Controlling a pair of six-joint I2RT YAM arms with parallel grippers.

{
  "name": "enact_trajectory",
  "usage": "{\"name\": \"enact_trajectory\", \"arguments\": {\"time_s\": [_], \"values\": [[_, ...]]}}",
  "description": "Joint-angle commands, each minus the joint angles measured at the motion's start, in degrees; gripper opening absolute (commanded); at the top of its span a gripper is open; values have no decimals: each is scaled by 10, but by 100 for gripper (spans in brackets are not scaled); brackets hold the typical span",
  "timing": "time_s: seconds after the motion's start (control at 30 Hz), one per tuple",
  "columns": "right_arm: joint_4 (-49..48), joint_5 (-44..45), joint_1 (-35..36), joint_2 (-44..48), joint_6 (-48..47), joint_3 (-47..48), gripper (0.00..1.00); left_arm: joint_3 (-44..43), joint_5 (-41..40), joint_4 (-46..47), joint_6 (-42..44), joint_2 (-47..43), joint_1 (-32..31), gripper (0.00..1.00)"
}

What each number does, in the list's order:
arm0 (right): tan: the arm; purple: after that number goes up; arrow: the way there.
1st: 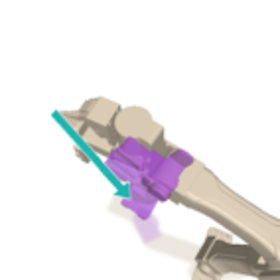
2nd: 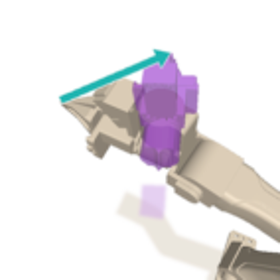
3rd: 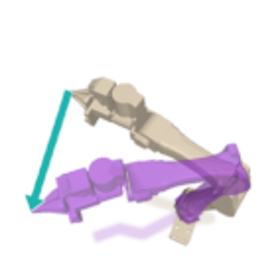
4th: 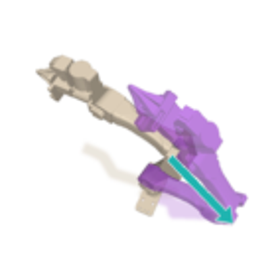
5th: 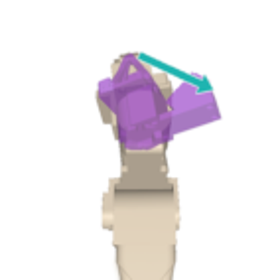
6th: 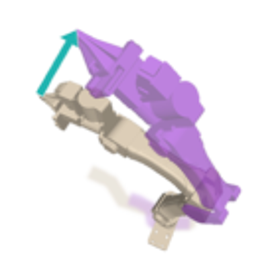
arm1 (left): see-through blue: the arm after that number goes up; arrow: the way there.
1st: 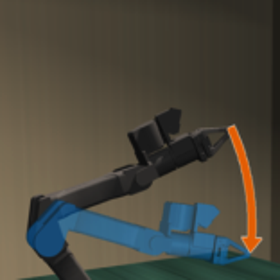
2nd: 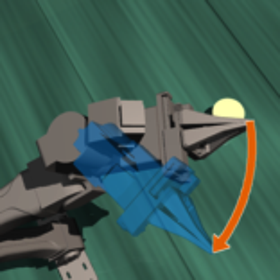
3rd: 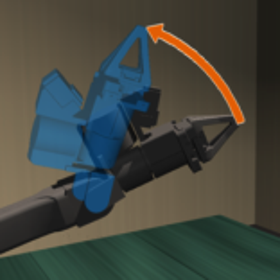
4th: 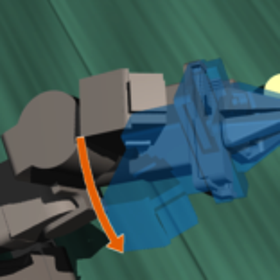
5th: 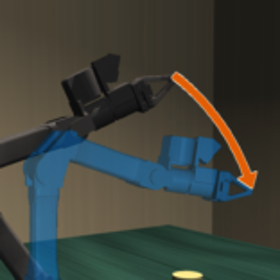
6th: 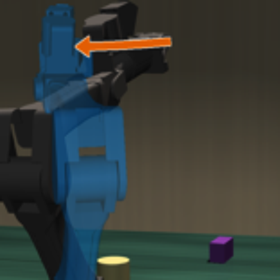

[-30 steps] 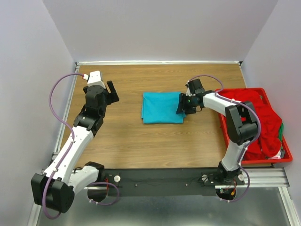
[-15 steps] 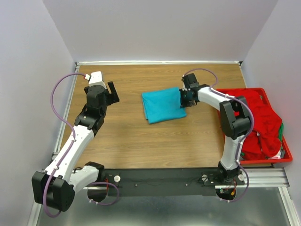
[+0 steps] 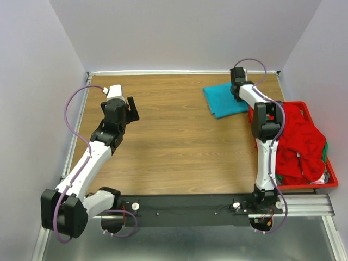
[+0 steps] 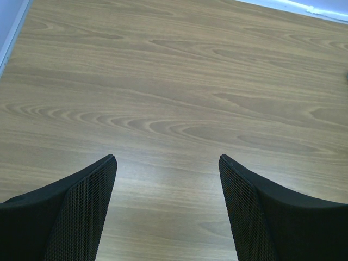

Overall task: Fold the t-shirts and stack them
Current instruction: Neatly place the folded tshirt to the corner, then reset both grippers

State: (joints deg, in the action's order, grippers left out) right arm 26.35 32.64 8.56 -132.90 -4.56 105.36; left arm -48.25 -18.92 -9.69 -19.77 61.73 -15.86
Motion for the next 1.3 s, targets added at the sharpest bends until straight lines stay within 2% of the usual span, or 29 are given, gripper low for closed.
{"name": "enact_trajectory", "arguments": {"time_s": [0.0, 0.17, 0.3, 0.57, 0.7, 0.77, 0.8, 0.9, 1.03, 1.13, 1.27], "values": [[-3, 116, -43, -53, -66, 74, 1, 12, -31, 12, -1, 15, 2, 84], [-57, 151, -83, -95, -106, 142, 1, 7, -32, 1, -8, 50, 1, 83], [-121, 175, -118, -144, -181, 176, 1, 1, -31, -4, -10, 77, 2, 83], [-169, 188, -168, -180, -199, 237, 2, 1, -12, -1, -9, 124, 1, 84], [-196, 188, -187, -181, -203, 245, 10, -1, -20, -2, -9, 128, 1, 83], [-218, 171, -193, -180, -213, 245, 20, 1, -21, 0, -10, 126, 2, 84], [-222, 165, -194, -178, -215, 245, 47, 2, -21, 1, -9, 125, 2, 84], [-224, 153, -191, -156, -194, 228, 74, -1, -21, 1, -9, 123, 2, 84], [-223, 148, -178, -95, -174, 172, 83, -3, -22, 1, -8, 106, 1, 83], [-213, 134, -164, -12, -137, 118, 88, 1, -20, 2, -8, 82, 1, 84], [-141, 40, -144, 153, -40, 50, 94, 3, -22, 7, -6, 38, 1, 84]]}}
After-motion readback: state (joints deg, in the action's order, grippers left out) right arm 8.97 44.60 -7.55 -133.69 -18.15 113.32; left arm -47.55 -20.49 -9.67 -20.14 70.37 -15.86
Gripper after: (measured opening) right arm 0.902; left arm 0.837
